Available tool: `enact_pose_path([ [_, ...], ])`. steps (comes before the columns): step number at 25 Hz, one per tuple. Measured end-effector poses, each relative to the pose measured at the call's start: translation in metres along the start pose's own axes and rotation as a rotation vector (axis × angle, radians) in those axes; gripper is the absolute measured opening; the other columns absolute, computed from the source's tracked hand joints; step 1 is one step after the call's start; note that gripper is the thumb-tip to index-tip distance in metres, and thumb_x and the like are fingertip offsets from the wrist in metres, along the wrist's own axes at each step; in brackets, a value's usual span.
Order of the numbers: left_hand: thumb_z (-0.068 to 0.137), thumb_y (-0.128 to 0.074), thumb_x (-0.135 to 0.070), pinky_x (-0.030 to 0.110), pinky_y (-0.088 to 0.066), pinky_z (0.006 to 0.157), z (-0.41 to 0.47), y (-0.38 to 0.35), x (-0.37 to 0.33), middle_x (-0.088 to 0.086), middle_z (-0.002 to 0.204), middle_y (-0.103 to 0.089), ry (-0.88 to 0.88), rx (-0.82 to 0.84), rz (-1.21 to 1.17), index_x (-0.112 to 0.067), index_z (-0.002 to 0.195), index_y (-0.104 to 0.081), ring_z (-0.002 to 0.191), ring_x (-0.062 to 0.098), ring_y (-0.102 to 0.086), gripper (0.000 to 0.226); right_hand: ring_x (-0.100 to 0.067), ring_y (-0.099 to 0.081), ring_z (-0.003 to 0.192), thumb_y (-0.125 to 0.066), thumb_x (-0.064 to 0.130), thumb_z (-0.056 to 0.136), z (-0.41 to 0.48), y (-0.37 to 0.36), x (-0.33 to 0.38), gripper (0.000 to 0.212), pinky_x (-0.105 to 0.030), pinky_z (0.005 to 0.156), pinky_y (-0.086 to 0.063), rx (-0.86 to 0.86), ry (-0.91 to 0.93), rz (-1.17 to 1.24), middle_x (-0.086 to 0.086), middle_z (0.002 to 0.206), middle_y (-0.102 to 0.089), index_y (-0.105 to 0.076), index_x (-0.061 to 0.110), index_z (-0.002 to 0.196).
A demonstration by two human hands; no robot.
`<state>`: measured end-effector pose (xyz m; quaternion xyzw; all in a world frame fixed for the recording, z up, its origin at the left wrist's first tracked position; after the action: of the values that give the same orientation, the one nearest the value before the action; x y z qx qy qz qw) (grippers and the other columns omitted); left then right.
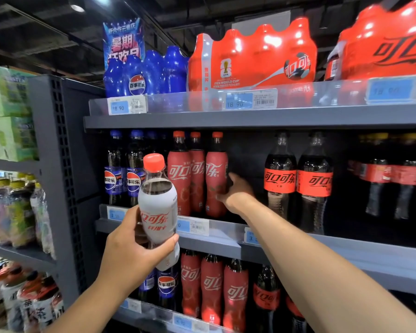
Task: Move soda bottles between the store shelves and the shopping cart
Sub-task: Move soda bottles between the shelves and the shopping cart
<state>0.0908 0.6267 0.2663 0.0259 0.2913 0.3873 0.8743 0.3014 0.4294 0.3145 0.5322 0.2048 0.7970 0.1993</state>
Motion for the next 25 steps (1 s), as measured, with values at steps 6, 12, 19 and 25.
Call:
enact_pose_path([
  [6,0.055,-0.079,-0.062,0.0,-0.048,0.071,0.002,-0.009,-0.002,-0.038,0.106,-0.064,0.04,0.009,-0.068,-0.058,0.11,-0.052,0.094,-0.01,-0.065,0.062,-0.015,-0.066,0.113,-0.066,0.01,0.091,-0.058,0.027,0.016,0.057,-0.022,0.102,-0.048,-0.095,0.163,-0.003,-0.001,0.134,-0.066,-0.055,0.024,0.145],
  [12,0.061,-0.086,-0.059,0.011,-0.054,0.077,-0.003,-0.03,-0.037,-0.031,0.11,-0.068,-0.025,0.118,-0.146,-0.049,0.12,-0.056,0.097,-0.004,-0.068,0.067,-0.008,-0.069,0.111,-0.079,0.042,0.082,-0.165,0.05,0.034,0.058,-0.038,0.098,-0.056,0.299,0.387,0.328,0.01,0.125,-0.068,-0.056,0.042,0.136],
  [19,0.07,-0.082,-0.059,0.032,-0.06,0.079,-0.033,-0.109,-0.119,-0.018,0.113,-0.073,-0.127,0.333,-0.362,-0.041,0.133,-0.058,0.099,0.008,-0.072,0.07,-0.016,-0.074,0.1,-0.086,0.022,0.08,-0.235,0.122,-0.018,0.068,-0.04,0.088,-0.062,0.124,0.269,0.363,0.008,0.12,-0.073,-0.053,0.051,0.132],
  [25,0.069,-0.083,-0.047,0.02,-0.057,0.069,-0.06,-0.195,-0.216,-0.024,0.109,-0.072,-0.294,0.451,-0.438,-0.045,0.139,-0.052,0.085,0.002,-0.072,0.077,-0.012,-0.069,0.112,-0.082,0.033,0.08,-0.288,0.224,-0.083,0.071,-0.044,0.093,-0.057,-0.069,0.239,0.276,0.013,0.124,-0.07,-0.047,0.054,0.138],
])
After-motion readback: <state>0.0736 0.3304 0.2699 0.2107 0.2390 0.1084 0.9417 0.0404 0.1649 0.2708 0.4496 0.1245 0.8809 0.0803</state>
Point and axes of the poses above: each hand's wrist, its own z-axis towards the middle knuckle, its own y-axis out of the back of the hand, x = y × z, the point moved 5 cm from there along z, towards the middle knuckle
